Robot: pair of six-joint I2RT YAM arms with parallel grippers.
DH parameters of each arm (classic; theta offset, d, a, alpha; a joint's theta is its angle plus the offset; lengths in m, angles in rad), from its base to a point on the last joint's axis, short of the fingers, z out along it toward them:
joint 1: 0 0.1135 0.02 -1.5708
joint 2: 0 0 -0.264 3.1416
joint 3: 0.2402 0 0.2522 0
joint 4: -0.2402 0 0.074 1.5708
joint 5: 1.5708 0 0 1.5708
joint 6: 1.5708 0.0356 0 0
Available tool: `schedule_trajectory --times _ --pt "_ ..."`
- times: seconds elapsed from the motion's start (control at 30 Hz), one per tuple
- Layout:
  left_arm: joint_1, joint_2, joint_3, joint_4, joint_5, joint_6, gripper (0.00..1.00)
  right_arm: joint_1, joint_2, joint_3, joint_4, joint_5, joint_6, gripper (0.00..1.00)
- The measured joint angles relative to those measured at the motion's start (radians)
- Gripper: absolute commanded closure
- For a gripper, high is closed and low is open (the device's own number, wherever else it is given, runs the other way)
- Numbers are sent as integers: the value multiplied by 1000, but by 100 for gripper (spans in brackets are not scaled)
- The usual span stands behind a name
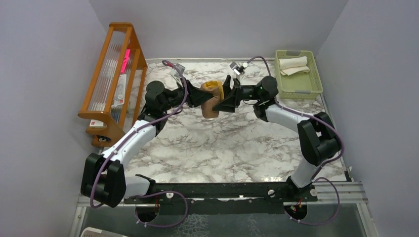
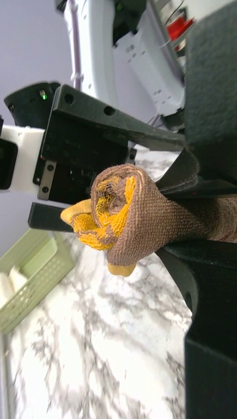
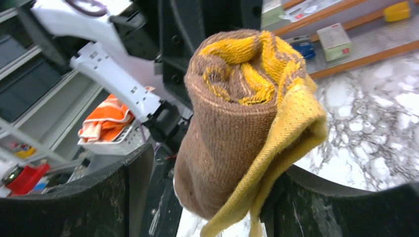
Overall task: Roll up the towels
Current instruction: Place the towel in the bin.
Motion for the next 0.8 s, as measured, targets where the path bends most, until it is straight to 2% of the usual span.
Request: schedule_trajectory --times 0.13,0.27,0.43,0.5,0.6,0.63,0.73,0.8 --pt "-15 -46 -30 -7 -138 44 76 27 -47 69 -346 84 -229 35" --pt "-31 -95 -64 -22 -263 77 75 50 -47 131 -531 143 -330 39" --pt "-45 -131 -102 -35 -375 84 68 74 -30 196 -704 207 -416 55" --pt "-47 -150 -116 -48 -426 84 60 83 -13 233 -773 228 -452 69" --pt "-49 -177 -129 -75 -510 87 40 92 8 277 -858 254 -489 95" --pt "-49 -183 -130 -82 -533 89 34 93 14 289 -882 259 -500 99" --pt "-43 -187 -128 -109 -608 96 17 93 33 336 -966 263 -526 99" --pt "-35 -178 -106 -154 -629 97 13 92 42 358 -1006 271 -534 99"
